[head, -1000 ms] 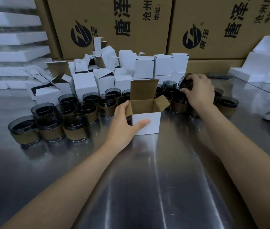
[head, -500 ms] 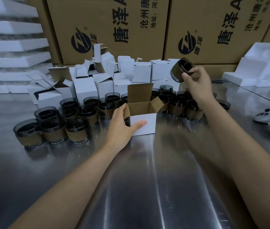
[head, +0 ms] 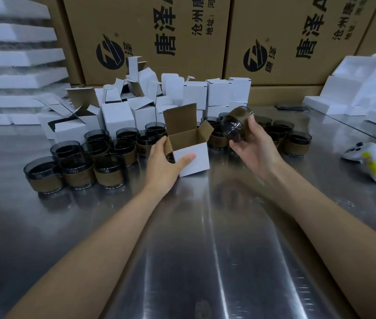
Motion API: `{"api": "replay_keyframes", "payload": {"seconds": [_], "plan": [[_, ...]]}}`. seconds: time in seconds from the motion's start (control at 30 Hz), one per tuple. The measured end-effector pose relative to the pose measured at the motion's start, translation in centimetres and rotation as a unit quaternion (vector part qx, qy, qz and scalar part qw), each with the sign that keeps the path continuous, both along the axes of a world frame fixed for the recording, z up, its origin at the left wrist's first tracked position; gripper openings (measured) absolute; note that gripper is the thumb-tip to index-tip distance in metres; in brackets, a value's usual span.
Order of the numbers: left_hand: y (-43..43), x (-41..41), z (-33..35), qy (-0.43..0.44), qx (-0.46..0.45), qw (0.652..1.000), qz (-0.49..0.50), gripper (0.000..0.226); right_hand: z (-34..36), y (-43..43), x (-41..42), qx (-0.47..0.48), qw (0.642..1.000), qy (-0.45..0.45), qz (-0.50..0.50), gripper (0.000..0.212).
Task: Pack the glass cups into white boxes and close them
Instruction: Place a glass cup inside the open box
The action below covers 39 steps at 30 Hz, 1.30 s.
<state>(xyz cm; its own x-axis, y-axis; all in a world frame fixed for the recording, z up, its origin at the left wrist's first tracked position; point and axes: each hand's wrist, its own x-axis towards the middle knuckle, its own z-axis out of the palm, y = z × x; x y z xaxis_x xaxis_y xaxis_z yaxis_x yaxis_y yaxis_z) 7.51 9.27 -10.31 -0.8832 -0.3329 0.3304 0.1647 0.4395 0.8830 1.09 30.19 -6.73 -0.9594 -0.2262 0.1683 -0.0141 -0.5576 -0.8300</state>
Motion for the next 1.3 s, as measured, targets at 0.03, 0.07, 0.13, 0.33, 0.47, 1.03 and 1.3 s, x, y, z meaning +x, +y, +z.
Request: {"api": "replay_keyframes", "payload": {"seconds": [0.03,0.07,0.13,0.33,0.47,1.03,1.3], "plan": [[0.0,0.0,0.0,-0.001,0.000,1.000,0.000,0.082,0.4,-0.1,0.1,0.005,1.000,0.014,-0.004,0.038],[0.0,0.0,0.0,-0.002,0.001,1.000,0.000,0.083,0.8,-0.2,0.3,0.013,0.999,0.029,-0.004,0.031],[0.0,-0.1,0.0,-0.002,0.002,1.000,-0.001,0.084,1.3,-0.2,0.6,0.028,0.998,0.061,0.017,0.025],[0.0,0.0,-0.1,-0.004,-0.012,1.000,-0.009,0.086,2.4,-1.0,1.7,0.123,0.974,0.191,-0.010,0.022],[0.1,0.1,-0.1,-0.004,-0.029,0.999,-0.024,0.087,2.6,-1.4,2.7,0.219,0.929,0.296,-0.038,0.015],[0.4,0.3,0.0,-0.007,-0.055,0.996,-0.071,0.090,0.7,-2.0,2.5,0.467,0.786,0.379,-0.142,0.020],[0.4,0.3,-0.1,-0.001,-0.059,0.996,-0.062,0.089,1.1,-2.0,2.0,0.499,0.809,0.301,-0.078,0.015]]}}
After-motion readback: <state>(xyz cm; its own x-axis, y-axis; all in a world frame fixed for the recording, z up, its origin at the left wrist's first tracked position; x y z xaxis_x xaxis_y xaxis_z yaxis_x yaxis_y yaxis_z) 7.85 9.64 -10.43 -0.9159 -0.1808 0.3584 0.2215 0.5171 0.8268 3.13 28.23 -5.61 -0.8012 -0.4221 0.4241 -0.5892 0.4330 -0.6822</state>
